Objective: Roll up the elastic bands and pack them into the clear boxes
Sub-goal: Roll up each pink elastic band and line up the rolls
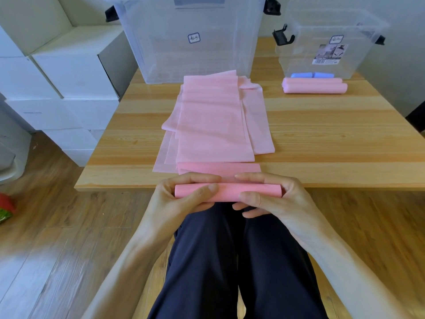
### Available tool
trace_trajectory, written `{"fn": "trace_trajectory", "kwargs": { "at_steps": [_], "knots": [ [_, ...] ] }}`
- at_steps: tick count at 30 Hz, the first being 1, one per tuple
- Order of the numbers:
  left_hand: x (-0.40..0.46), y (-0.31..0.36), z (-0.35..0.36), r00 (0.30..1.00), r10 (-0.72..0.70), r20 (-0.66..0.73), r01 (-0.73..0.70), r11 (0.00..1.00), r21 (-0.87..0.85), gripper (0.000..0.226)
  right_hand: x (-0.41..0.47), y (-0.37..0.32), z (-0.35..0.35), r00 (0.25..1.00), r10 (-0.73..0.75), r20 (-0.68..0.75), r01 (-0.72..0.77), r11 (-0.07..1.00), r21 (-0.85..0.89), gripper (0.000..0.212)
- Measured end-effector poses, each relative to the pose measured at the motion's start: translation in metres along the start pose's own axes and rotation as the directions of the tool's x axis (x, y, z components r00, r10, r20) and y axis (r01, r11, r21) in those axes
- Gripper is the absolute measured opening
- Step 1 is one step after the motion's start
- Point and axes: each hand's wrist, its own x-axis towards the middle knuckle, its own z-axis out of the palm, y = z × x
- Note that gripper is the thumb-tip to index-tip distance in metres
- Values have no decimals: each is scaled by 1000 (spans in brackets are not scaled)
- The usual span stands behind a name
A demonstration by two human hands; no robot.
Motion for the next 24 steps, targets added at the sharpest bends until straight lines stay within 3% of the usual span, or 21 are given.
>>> {"fn": "trace_trajectory", "kwargs": {
  "at_steps": [12,18,24],
  "knots": [
    [-2,2,1,1000,-7,-22,8,1000,20,11,-2,-1,3,1000,7,-17,-7,1000,26,32],
    [-3,2,-1,1000,-20,2,20,1000,10,21,-3,-2,4,999,3,-50,-2,1000,14,26],
    [-3,1,-1,999,-26,-38,26,1000,7,13,-5,-1,6,999,0,-33,1,1000,17,30]
  ]
}}
